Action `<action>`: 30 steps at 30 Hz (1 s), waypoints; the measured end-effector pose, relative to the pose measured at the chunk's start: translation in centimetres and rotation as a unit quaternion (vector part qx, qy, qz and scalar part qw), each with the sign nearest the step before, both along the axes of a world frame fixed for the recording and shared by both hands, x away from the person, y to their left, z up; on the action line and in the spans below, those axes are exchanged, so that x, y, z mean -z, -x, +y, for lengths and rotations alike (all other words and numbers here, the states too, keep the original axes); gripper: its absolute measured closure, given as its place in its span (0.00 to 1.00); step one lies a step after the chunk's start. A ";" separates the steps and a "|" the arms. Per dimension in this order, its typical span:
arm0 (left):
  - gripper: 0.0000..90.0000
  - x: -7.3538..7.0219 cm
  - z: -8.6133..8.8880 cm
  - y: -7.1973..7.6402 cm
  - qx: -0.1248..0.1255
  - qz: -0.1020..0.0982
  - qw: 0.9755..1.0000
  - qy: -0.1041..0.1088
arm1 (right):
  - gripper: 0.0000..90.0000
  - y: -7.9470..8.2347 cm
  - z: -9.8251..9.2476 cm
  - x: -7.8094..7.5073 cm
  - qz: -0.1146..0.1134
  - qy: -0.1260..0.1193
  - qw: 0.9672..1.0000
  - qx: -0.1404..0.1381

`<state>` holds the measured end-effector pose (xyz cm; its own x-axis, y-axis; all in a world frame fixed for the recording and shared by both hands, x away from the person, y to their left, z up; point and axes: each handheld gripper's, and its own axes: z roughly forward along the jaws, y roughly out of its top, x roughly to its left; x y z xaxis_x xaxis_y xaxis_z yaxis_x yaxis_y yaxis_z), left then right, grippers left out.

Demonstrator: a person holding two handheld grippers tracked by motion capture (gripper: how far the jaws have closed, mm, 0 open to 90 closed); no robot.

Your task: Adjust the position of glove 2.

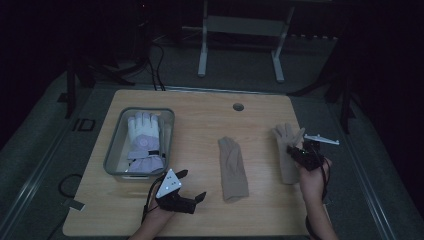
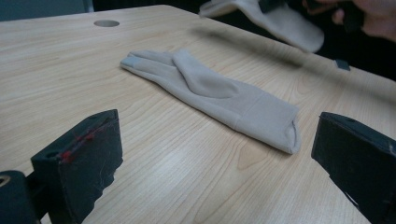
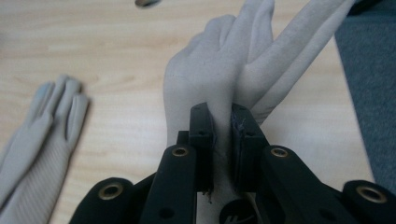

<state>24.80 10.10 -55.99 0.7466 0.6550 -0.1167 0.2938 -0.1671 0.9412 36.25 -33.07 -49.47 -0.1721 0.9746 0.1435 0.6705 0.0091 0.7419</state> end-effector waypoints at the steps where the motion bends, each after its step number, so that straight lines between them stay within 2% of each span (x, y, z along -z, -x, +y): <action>1: 0.03 0.0 0.0 0.0 -0.002 -0.001 1.000 -0.002 | 0.90 0.3 0.1 0.5 0.004 0.003 1.000 -0.001; 5: 0.03 0.0 0.1 0.0 -0.004 -0.002 1.000 0.001 | 0.90 0.8 0.2 1.7 0.017 0.007 1.000 -0.001; 12: 0.03 0.0 0.0 0.0 0.002 0.001 1.000 0.001 | 0.86 0.8 0.5 3.9 0.042 0.036 0.998 -0.002; 16: 0.03 -0.1 0.0 0.1 0.000 0.001 1.000 0.001 | 0.78 0.8 0.6 4.9 0.047 0.029 0.998 -0.006; 23: 0.03 -0.1 0.0 0.1 0.001 0.000 1.000 0.001 | 0.54 0.8 0.9 4.6 0.049 0.042 0.998 -0.013; 25: 0.03 -0.1 0.0 0.1 0.001 0.000 1.000 0.001 | 0.52 0.9 0.8 4.4 0.047 0.041 0.998 -0.016; 30: 0.03 -0.1 0.0 0.1 0.001 0.002 1.000 0.002 | 0.46 0.9 0.0 3.2 0.024 0.045 0.998 -0.026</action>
<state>24.70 10.08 -55.91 0.7470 0.6537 -0.1213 0.2964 -0.1642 0.9408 35.38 -33.02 -52.62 -0.2180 0.9738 0.0648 0.7017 0.1103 0.7039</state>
